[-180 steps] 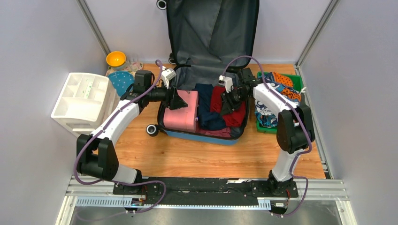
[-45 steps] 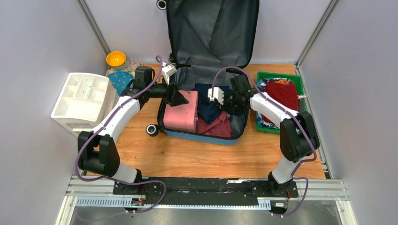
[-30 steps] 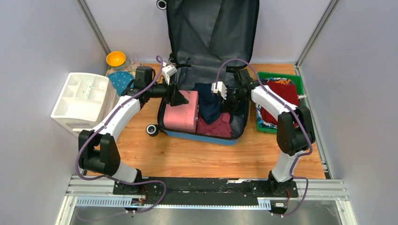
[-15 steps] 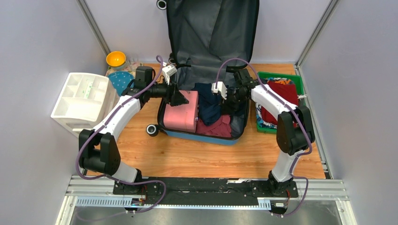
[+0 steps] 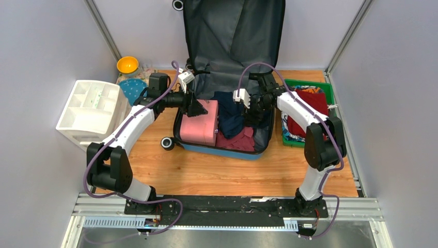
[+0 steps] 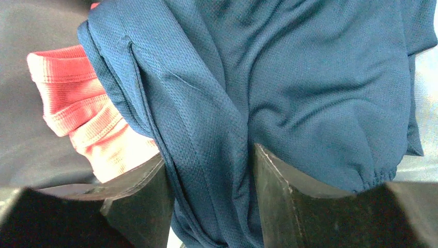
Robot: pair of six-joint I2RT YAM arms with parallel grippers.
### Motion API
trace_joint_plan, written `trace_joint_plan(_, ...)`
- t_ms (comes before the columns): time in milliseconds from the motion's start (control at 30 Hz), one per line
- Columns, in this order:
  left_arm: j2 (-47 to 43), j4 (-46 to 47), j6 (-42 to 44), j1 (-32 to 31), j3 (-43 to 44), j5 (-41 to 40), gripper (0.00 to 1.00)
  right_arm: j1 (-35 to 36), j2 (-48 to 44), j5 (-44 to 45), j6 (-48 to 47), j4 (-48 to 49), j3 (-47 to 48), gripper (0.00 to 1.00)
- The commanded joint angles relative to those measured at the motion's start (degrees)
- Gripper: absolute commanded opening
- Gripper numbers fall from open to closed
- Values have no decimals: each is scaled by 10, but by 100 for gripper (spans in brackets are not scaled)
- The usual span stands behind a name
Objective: Open, take out, and arrange the luggage
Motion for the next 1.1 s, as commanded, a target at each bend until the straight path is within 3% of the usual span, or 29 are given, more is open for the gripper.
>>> trace_joint_plan(0,-1,17,-1,3,0,14,67,5,-9,24,-45,25,-23,59)
trace_joint_plan(267,3,16,0,3,5,16,67,5,-12,40,-53,39,-39,62)
trace_joint_plan(367,7,16,-1,3,8,18,67,6,-13,44,-40,52,-33,41)
trace_joint_plan(400,6,16,-1,3,8,17,67,5,-16,41,-37,56,-30,17)
trace_joint_plan(467,6,16,-2,3,9,18,67,5,-23,28,-20,61,-18,1)
trace_joint_plan(500,6,16,-3,3,9,19,67,5,-34,22,-15,60,-14,0)
trace_joint_plan(833,4,29,-9,3,6,27,67,5,-71,-19,29,21,54,0)
trace_joint_plan(900,4,30,-10,3,6,28,67,5,-68,-18,34,13,62,14)
trace_joint_plan(967,4,30,-9,3,5,27,67,6,-62,-13,33,-3,67,20)
trace_joint_plan(1067,-1,30,-7,3,1,29,67,6,-47,-6,32,-13,68,20)
